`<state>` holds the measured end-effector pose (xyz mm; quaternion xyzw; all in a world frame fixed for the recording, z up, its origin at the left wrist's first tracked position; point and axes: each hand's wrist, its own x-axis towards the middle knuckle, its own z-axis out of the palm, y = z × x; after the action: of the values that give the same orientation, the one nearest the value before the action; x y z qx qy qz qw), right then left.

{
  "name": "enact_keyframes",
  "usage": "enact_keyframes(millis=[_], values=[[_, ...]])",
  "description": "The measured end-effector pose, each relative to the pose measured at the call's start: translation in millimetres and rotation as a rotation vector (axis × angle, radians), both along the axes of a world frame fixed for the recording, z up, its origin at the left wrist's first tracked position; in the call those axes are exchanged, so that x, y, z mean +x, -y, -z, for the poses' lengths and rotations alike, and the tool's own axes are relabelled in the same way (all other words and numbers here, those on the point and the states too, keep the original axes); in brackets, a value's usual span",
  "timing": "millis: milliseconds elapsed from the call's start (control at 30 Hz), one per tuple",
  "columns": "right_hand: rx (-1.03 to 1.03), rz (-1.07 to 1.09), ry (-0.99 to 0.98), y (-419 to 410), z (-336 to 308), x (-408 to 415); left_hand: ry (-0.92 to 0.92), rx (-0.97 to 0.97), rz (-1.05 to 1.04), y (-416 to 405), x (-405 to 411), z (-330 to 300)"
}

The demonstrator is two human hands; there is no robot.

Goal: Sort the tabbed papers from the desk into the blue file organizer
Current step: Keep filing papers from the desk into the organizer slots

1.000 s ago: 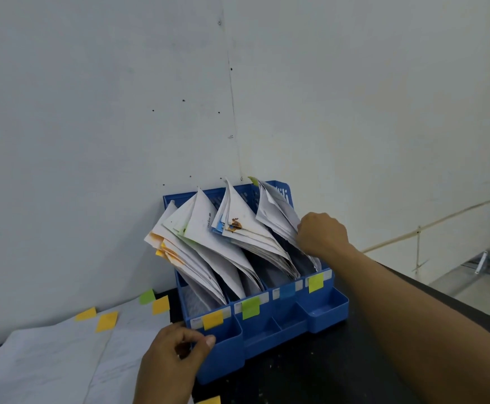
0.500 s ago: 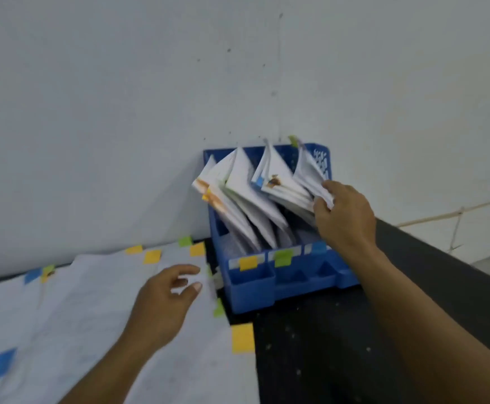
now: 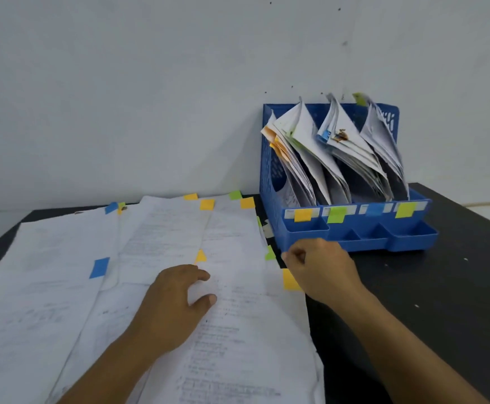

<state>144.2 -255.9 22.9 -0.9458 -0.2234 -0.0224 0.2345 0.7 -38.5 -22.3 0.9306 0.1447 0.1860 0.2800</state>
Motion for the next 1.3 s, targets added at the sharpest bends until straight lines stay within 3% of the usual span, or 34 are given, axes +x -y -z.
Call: enact_keyframes(millis=[167, 400, 500, 667, 833, 967, 1133, 1300], values=[[-0.234, 0.08, -0.142, 7.8, 4.6, 1.8, -0.024, 0.05, 0.005, 0.4, -4.4, 8.6], [-0.181, 0.044, -0.262, 4.0, 8.2, 1.8, -0.04, 0.051, -0.012, -0.2, -5.3, 13.8], [-0.026, 0.041, -0.303, 8.2, 7.3, 4.6, -0.004, 0.079, -0.028, 1.8, -4.2, 13.6], [0.416, 0.083, -0.411, 13.4, -1.4, 7.3, 0.07, 0.058, -0.021, 5.9, -4.9, 4.5], [0.842, 0.154, -0.32, 19.3, -16.1, 6.3, 0.183, -0.053, 0.083, 21.9, -7.3, -15.2], [1.085, 0.127, -0.231, 18.2, -32.8, -1.1, 0.172, -0.163, 0.185, 38.7, -4.6, -28.3], [1.126, -0.084, -0.278, -7.8, -58.7, -15.6, -0.031, -0.019, 0.132, 61.5, 15.7, -48.6], [1.192, -0.207, -0.31, -27.0, -81.9, -16.2, 0.119, 0.075, -0.068, 64.3, 30.3, -57.9]])
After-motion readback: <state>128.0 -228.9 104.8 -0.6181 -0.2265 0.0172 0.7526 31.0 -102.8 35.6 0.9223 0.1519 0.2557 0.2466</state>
